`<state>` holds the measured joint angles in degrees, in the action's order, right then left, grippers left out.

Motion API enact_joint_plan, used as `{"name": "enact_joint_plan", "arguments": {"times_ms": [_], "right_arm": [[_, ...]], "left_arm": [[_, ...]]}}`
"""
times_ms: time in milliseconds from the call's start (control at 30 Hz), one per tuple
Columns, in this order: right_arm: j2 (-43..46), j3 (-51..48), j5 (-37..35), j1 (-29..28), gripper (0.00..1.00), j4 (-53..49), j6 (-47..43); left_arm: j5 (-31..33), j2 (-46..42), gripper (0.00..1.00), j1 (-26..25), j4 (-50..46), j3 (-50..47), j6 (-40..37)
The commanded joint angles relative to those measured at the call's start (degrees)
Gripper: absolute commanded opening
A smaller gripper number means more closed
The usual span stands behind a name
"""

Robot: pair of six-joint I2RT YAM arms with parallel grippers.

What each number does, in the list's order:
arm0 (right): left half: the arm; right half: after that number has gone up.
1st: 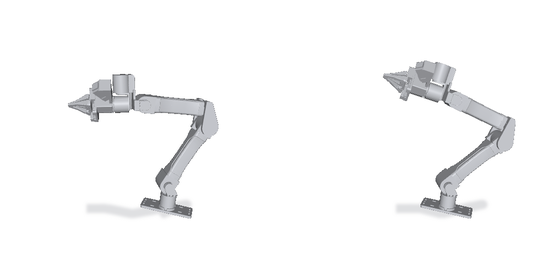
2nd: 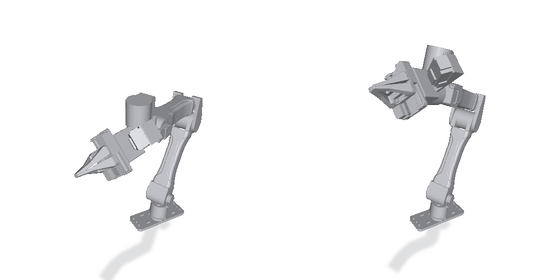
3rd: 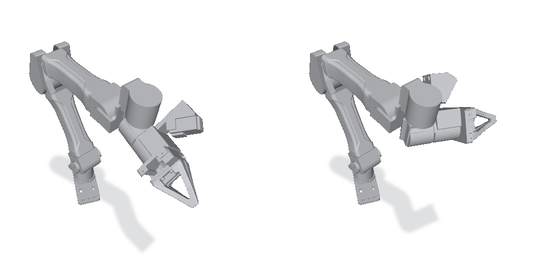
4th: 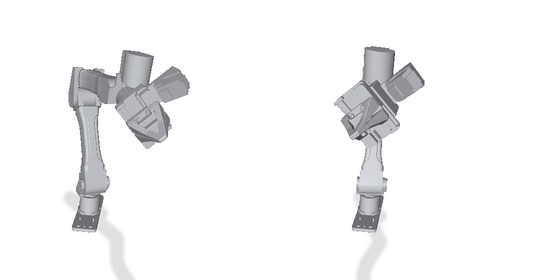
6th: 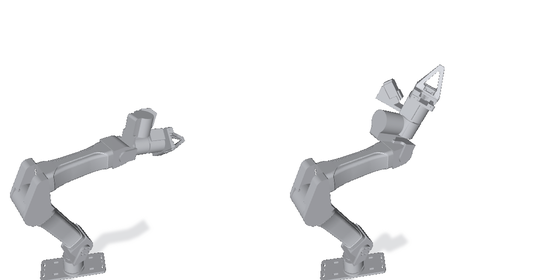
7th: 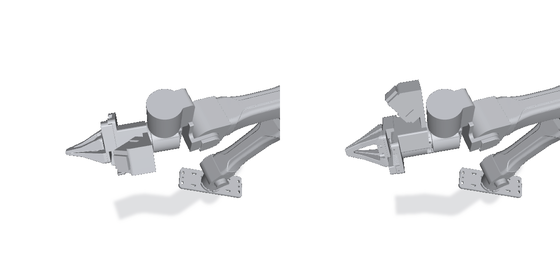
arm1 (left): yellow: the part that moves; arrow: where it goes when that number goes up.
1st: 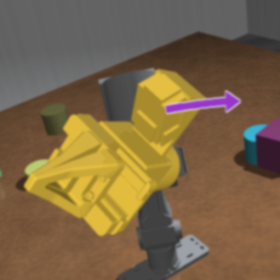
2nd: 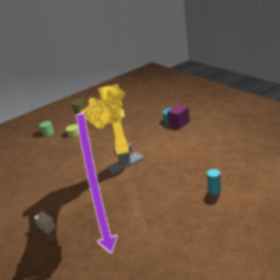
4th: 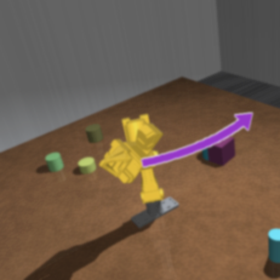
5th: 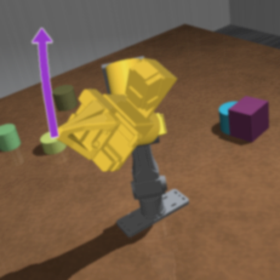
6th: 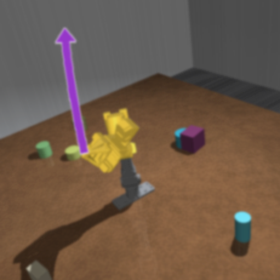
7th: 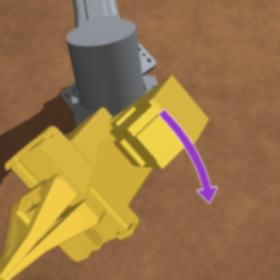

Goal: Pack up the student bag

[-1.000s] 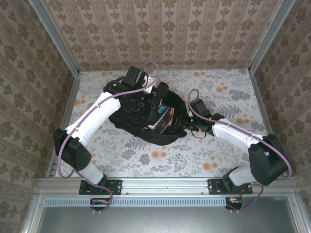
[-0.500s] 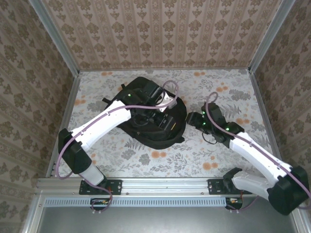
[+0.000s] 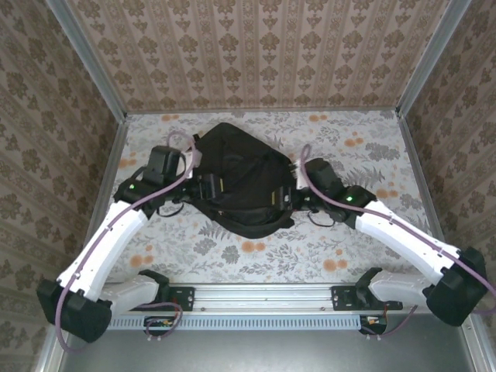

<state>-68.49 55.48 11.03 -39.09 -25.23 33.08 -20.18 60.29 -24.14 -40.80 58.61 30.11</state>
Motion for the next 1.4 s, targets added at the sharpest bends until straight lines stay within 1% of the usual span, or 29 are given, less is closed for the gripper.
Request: {"name": "enact_joint_plan", "arguments": {"times_ms": [0, 67, 100, 167, 267, 333, 500, 800, 1167, 1233, 1333, 1367], "right_arm": [[-4.8, 6.1, 5.1, -6.3, 0.43, -2.6, -5.1], [-8.6, 10.1, 2.9, -10.2, 0.42, -5.0, -6.4], [-10.6, 12.5, 0.3, -12.2, 0.41, -7.4, -6.8], [-15.9, 16.7, -3.7, -14.7, 0.38, -11.1, -7.0], [-22.4, 22.0, -7.1, -16.7, 0.35, -14.5, -6.7], [-25.8, 24.7, -8.7, -17.7, 0.35, -15.8, -6.8], [-30.6, 28.1, -10.1, -18.2, 0.35, -16.4, -6.2], [-34.9, 31.0, -13.4, -18.0, 0.33, -16.1, -5.4], [-38.4, 31.4, -9.3, -17.9, 0.34, -14.9, -4.8], [-38.6, 31.1, -8.3, -17.9, 0.28, -14.3, -4.6], [-38.2, 30.5, -8.0, -17.9, 0.09, -14.0, -4.5], [-37.9, 30.2, -8.2, -17.9, 0.06, -13.9, -4.5]], "left_arm": [[-1.1, -5.4, 0.82, 4.1, 1.9, -5.8, 7.9], [-0.4, -8.1, 0.9, 6.5, 1.9, -8.4, 9.7], [-0.7, -9.3, 0.91, 7.7, 2.3, -9.8, 10.4], [-1.9, -11.3, 0.92, 9.5, 4.3, -12.4, 11.8], [-1.1, -12.7, 0.92, 10.8, 5.6, -15.4, 13.4], [-1.2, -12.9, 0.92, 12.0, 6.0, -17.0, 13.6], [0.0, -13.8, 0.92, 13.1, 5.4, -18.8, 13.9], [-1.1, -14.4, 0.92, 13.1, 7.5, -21.7, 13.4], [-0.8, -14.2, 0.92, 13.1, 8.2, -22.5, 12.9], [-0.4, -14.0, 0.92, 13.1, 8.4, -22.7, 12.9], [0.1, -13.6, 0.92, 13.1, 8.9, -23.0, 13.1], [0.2, -13.5, 0.91, 13.1, 9.3, -23.1, 13.3]]}}
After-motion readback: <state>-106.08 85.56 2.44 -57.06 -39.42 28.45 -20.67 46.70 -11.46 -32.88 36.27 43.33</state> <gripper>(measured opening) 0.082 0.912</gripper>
